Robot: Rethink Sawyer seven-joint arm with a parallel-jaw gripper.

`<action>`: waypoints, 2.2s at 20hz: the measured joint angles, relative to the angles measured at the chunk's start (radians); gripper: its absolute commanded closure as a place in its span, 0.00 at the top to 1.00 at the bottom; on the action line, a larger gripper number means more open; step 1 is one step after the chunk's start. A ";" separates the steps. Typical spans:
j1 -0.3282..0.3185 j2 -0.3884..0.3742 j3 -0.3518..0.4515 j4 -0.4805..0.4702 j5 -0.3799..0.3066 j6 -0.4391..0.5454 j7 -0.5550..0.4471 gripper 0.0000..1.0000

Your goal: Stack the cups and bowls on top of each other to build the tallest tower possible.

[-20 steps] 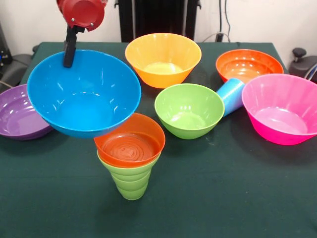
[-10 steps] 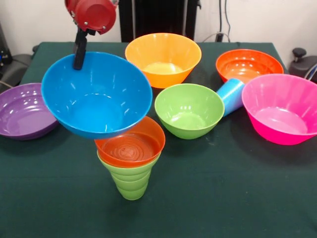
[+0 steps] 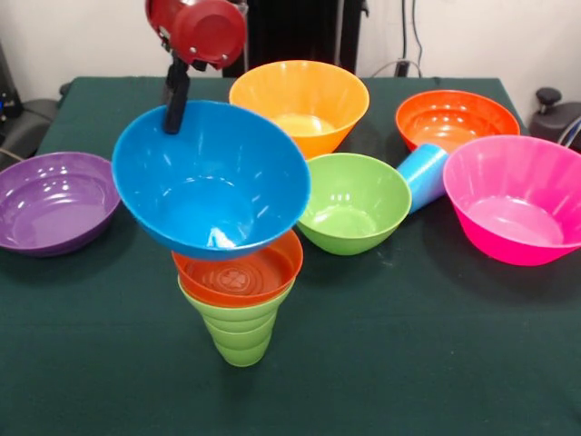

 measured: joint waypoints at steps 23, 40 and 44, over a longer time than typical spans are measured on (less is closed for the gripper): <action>0.039 0.084 -0.001 -0.002 0.000 -0.101 0.000 0.00; 0.011 0.076 -0.001 -0.002 0.000 -0.100 0.000 0.00; 0.003 0.076 0.001 -0.002 0.000 -0.100 0.000 0.00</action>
